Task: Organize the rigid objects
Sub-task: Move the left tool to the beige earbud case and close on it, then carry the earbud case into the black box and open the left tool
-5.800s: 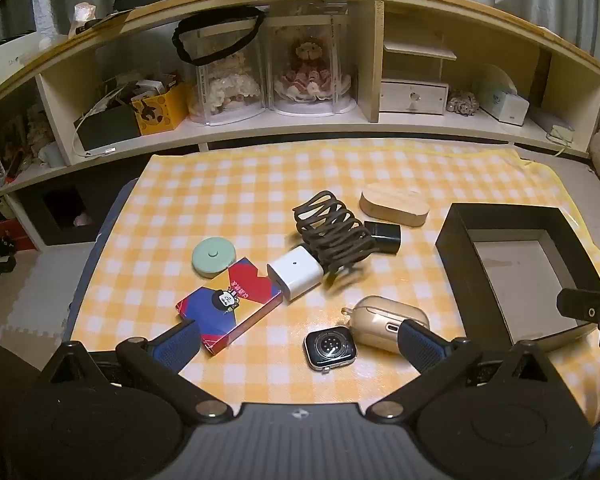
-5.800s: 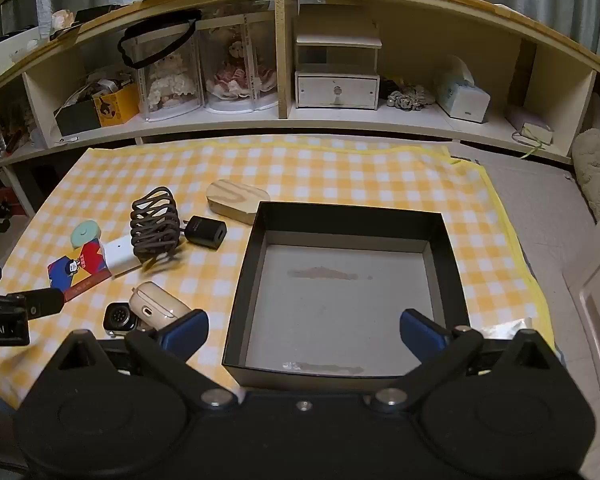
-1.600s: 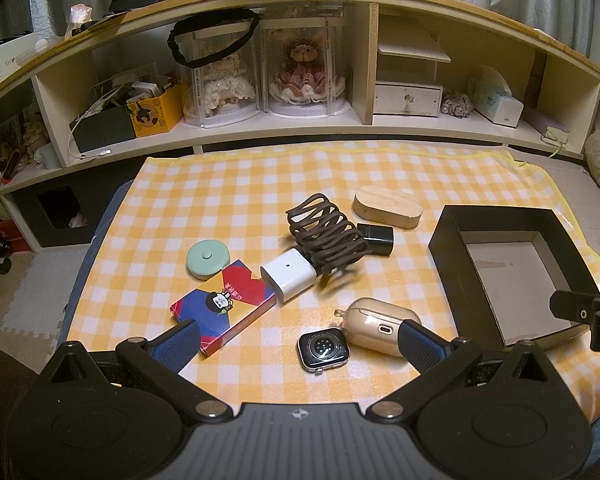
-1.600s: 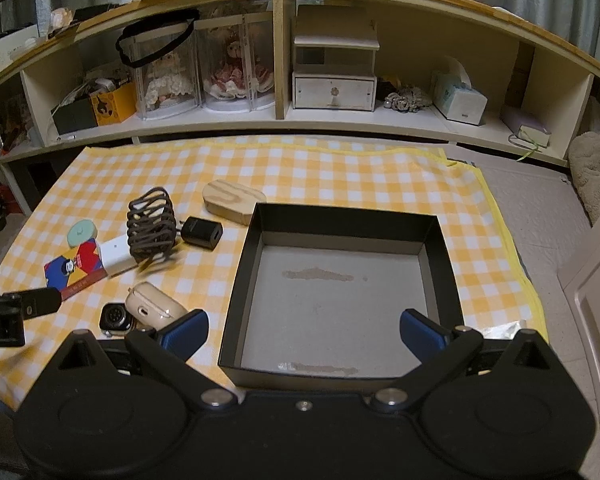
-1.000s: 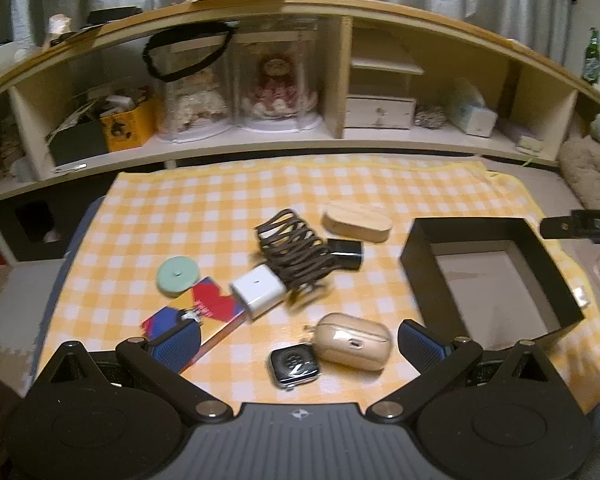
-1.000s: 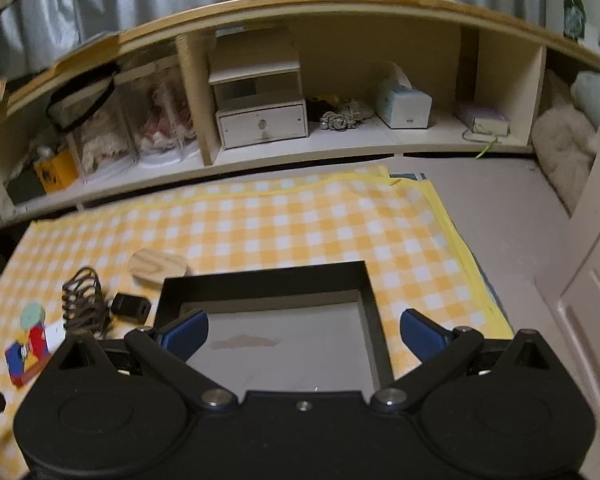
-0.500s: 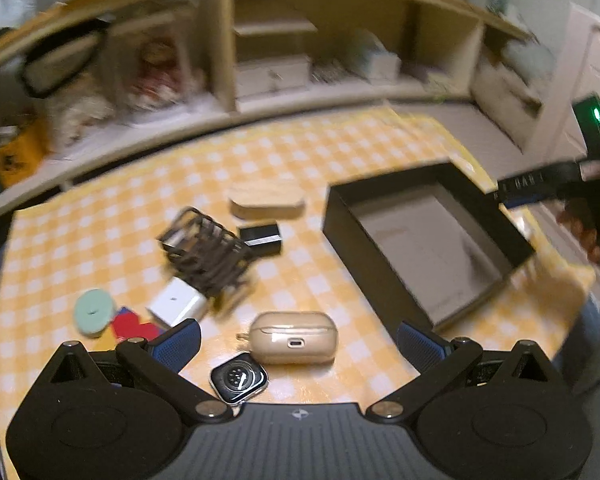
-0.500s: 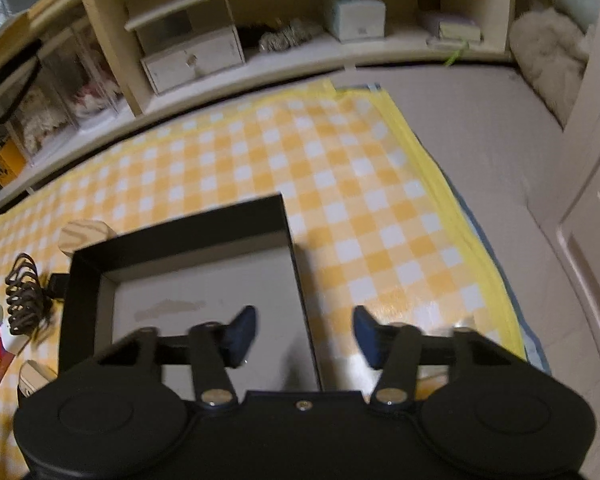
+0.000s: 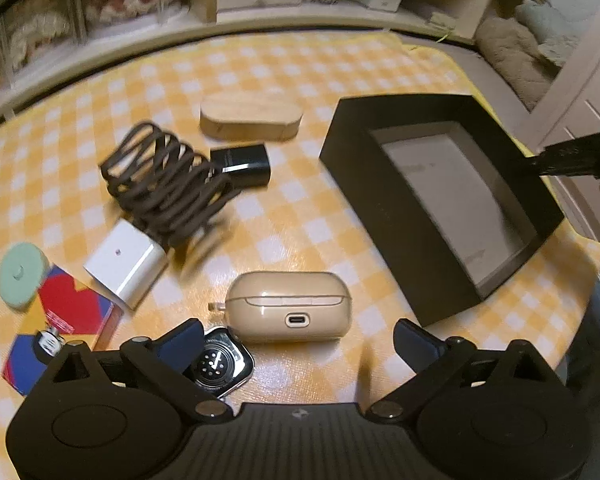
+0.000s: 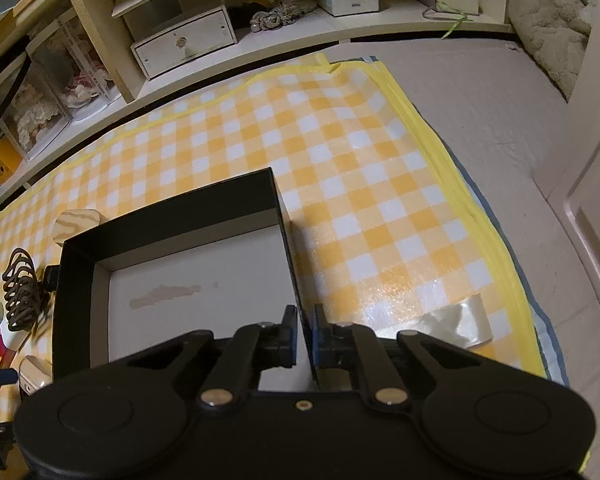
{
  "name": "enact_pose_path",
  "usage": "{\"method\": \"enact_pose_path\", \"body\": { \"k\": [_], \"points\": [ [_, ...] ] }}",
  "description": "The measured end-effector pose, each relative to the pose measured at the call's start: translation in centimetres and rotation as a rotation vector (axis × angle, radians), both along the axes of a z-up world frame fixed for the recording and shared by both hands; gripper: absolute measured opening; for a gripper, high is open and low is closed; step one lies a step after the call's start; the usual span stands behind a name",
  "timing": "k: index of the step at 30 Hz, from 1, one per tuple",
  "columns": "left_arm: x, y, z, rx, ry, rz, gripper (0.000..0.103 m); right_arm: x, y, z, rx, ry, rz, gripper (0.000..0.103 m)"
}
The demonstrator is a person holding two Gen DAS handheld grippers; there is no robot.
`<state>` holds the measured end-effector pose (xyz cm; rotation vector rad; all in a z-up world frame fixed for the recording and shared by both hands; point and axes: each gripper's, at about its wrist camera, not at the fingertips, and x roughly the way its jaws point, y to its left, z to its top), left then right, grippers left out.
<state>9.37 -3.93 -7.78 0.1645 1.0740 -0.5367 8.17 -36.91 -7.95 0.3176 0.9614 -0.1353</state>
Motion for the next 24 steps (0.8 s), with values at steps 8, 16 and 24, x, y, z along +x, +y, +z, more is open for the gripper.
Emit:
{"method": "enact_pose_path", "body": {
  "k": [8,16,24],
  "points": [
    [1.2,-1.3,-1.4,0.028,0.015,0.033,0.099,0.3,0.1,-0.2,-0.005,0.01,0.002,0.007],
    [1.9,-1.0,-1.9,0.051,0.018,0.075,0.088,0.6,0.3,-0.5,-0.017,0.027,0.01,0.006],
    [1.3,-1.5,-1.7,0.05,0.006,0.046,0.077,0.7,0.5,-0.6,-0.041,0.03,0.02,0.006]
  ]
}}
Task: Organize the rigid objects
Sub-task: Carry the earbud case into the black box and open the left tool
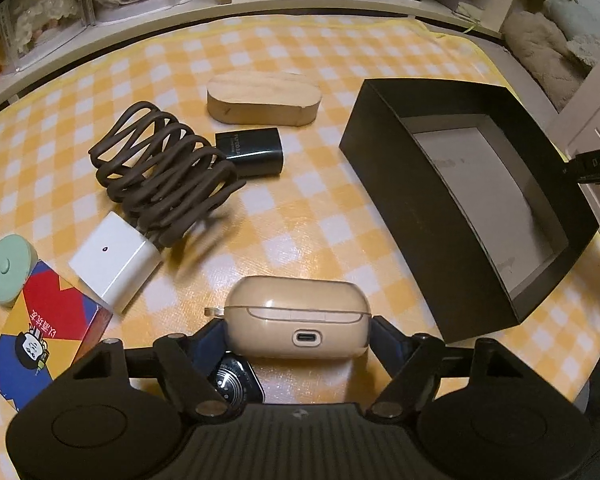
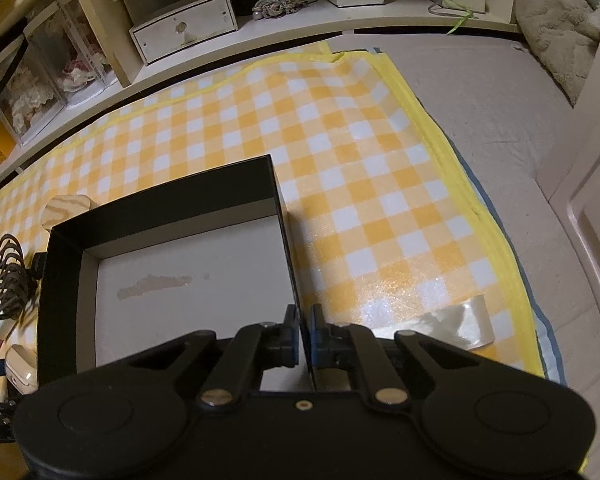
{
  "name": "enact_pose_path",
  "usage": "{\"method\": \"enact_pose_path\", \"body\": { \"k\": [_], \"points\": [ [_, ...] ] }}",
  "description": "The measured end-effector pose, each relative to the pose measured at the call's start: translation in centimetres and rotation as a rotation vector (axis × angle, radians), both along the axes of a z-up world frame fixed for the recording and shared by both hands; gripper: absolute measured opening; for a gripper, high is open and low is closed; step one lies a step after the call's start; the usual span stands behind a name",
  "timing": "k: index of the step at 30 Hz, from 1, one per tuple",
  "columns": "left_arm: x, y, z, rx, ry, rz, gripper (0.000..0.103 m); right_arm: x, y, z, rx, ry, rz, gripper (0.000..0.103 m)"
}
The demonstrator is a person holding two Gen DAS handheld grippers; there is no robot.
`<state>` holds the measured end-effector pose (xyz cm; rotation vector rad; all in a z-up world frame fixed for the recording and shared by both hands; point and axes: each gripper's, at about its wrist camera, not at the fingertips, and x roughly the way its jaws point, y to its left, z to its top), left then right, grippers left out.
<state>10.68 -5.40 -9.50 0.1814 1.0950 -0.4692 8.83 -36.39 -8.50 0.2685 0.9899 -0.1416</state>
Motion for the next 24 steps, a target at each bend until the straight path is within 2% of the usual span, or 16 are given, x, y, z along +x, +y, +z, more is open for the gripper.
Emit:
{"method": "enact_pose_path", "body": {
  "k": [7,12,17,20,24],
  "points": [
    [-0.5,0.4,1.1,-0.014,-0.063,0.024,0.076,0.0,0.0,0.0,0.0,0.0,0.002,0.006],
    [-1.0,0.3,3.8,-0.07,-0.133,0.041,0.076,-0.1,-0.1,0.0,0.009,-0.002,0.001,0.006],
    [-1.9,-1.6,6.5,-0.147,-0.16,0.045,0.076,-0.2,-0.2,0.0,0.015,-0.005,0.001,0.006],
    [-2.1,-4.2,7.0,-0.178,-0.145,0.046,0.076,-0.2,-0.2,0.0,0.023,-0.004,-0.002,0.006],
    [-2.1,-8.2,6.4,-0.254,-0.083,0.062,0.076,-0.2,-0.5,-0.1,0.058,-0.002,-0.013,0.007]
  ]
}}
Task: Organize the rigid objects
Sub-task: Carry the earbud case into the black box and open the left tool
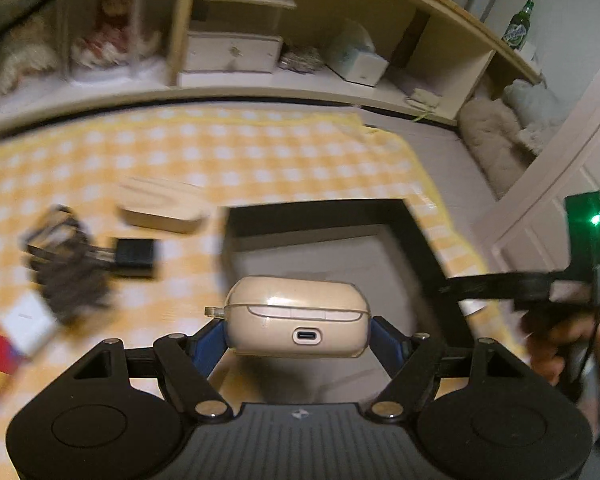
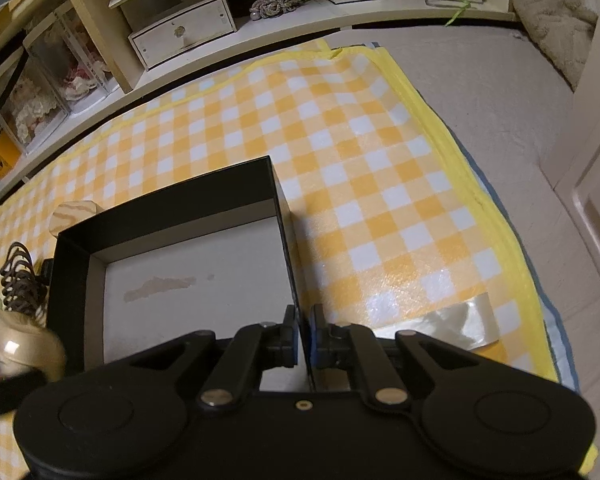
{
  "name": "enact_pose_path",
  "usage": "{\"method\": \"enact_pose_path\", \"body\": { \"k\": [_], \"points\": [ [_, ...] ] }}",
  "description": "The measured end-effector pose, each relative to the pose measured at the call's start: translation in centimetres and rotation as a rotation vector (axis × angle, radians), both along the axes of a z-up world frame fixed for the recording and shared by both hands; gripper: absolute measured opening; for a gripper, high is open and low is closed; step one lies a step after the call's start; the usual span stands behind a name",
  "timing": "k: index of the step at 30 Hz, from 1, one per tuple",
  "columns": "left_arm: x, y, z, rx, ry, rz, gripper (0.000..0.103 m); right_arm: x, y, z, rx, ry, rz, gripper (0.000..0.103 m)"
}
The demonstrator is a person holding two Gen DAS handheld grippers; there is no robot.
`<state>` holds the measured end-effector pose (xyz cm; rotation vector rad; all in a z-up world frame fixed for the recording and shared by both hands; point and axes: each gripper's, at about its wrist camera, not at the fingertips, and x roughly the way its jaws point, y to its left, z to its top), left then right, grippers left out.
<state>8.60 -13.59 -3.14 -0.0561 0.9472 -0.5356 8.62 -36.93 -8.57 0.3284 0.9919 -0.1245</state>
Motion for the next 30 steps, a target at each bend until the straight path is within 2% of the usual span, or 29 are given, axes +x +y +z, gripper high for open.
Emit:
{"method": "enact_pose_path", "body": {
  "k": [7,14,20,21,24,30],
  "points": [
    [-1.0,-6.1,-2.7,-0.019,0.063,-0.009,0.076,-0.1,-0.4,-0.1,0.044,-0.005,-0.015,0.008],
    [-0.5,-8.3,-5.0,-0.088,0.177,0.086,0.076,-0.2,-0.7,-0.2,0.075,-0.013,-0.015,0.009],
    [-0.6,-9.7,-6.1,-0.157,0.254,0.111,0.076,-0.2,-1.1,-0.4,0.103,-0.018,-0.022,0.01],
    [-0.6,-9.7,-6.2,-0.167,0.268,0.117,0.08,-0.3,-1.1,-0.4,0.113,-0.019,-0.024,0.01],
    [-0.8,-9.6,-6.1,-0.182,0.273,0.099,0.091,-0.2,-1.3,-0.4,0.112,-0.019,-0.023,0.01],
    [-1.2,-9.0,-5.2,-0.149,0.253,0.072,0.091,-0.4,-1.3,-0.4,0.12,-0.023,-0.025,0.01]
  ]
}}
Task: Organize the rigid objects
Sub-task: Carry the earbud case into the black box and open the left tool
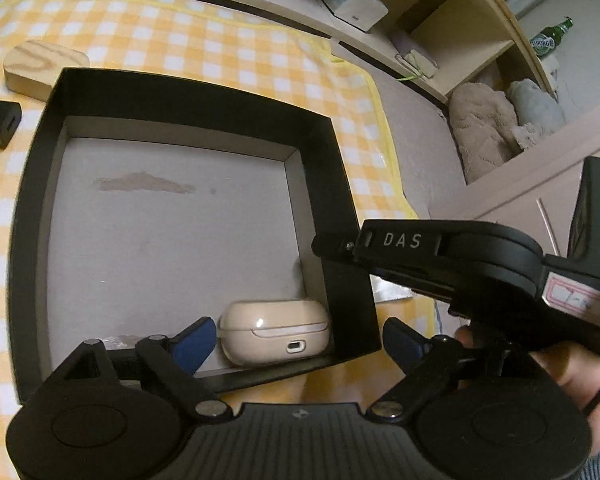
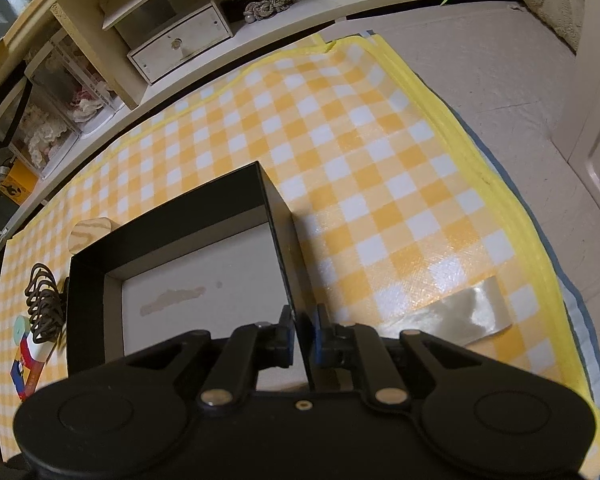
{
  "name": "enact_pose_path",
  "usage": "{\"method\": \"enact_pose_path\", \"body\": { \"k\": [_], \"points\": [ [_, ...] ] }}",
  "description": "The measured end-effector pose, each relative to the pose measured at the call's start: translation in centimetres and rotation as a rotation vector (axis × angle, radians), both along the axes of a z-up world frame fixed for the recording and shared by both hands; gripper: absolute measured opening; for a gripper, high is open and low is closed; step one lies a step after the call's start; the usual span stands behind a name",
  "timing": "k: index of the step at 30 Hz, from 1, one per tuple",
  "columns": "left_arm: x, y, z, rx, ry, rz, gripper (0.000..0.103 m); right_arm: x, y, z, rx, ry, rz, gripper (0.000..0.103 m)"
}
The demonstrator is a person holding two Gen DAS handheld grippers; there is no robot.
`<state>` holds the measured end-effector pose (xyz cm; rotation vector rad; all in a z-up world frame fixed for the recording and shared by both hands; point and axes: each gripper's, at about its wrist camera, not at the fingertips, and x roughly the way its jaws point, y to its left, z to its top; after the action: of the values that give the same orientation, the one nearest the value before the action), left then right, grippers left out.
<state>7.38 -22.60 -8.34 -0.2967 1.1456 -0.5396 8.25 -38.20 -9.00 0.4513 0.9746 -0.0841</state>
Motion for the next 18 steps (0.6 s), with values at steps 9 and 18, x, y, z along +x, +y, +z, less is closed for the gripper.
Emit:
{"method": "enact_pose_path", "body": {
  "k": [9,18],
  "points": [
    [-1.0,1.2,1.9,0.066,-0.064,-0.07,0.093,0.0,0.0,0.0,-0.001,0.0,0.0,0.01],
    [-2.8,1.9,4.6,0.193,-0.246,-0.123,0.103,-0.1,0.0,0.0,-0.002,-0.001,0.002,0.01]
  ]
}}
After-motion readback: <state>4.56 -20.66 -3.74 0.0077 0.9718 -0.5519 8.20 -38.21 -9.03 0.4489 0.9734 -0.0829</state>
